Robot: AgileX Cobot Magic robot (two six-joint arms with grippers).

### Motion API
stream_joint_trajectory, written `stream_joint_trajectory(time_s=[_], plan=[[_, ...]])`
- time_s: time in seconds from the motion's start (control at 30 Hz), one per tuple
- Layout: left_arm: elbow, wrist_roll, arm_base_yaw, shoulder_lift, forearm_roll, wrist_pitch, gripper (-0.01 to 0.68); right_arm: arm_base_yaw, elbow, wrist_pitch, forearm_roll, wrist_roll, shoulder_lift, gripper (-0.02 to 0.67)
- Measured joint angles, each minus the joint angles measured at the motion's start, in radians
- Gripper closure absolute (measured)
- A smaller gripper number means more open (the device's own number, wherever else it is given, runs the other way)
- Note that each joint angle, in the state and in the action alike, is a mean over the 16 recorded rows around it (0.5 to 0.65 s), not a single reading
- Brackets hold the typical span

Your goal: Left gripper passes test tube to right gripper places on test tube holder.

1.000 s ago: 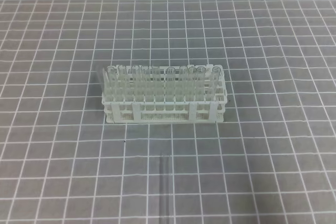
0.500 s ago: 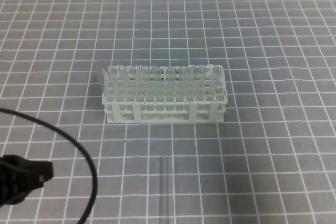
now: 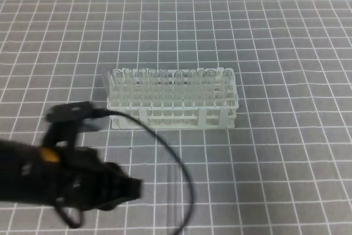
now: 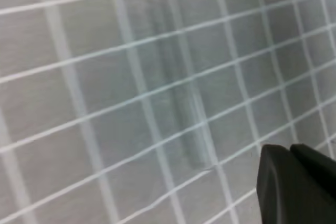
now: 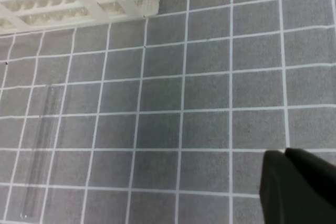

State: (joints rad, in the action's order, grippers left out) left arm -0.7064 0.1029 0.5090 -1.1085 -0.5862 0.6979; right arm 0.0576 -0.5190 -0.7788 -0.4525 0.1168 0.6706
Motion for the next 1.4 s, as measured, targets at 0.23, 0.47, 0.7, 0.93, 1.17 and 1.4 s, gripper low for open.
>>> stream_joint_trajectory(time_s=[0.23,0.47,0.7,0.93,1.17,1.4], plan=[[-0.183,-0.198,0.251,-0.214,0.154,0.010,0.675,0.000,0.000,-0.001,0.001,0.012,0.016,0.662],[-0.344,-0.342,0.387,-0.392,0.293,0.088,0.674,0.000,0.000,-0.001,0.002,0.027,0.019,0.662],[-0.415,-0.357,0.428,-0.497,0.379,0.150,0.639,0.000,0.000,-0.001,-0.001,0.039,0.019,0.662],[-0.419,-0.365,0.429,-0.543,0.428,0.162,0.474,0.000,0.000,-0.001,-0.006,0.047,0.019,0.662],[-0.419,-0.435,0.429,-0.590,0.448,0.176,0.309,0.000,0.000,-0.001,-0.010,0.047,0.019,0.662],[-0.419,-0.494,0.429,-0.636,0.452,0.192,0.262,0.000,0.000,-0.001,-0.014,0.047,0.019,0.662]])
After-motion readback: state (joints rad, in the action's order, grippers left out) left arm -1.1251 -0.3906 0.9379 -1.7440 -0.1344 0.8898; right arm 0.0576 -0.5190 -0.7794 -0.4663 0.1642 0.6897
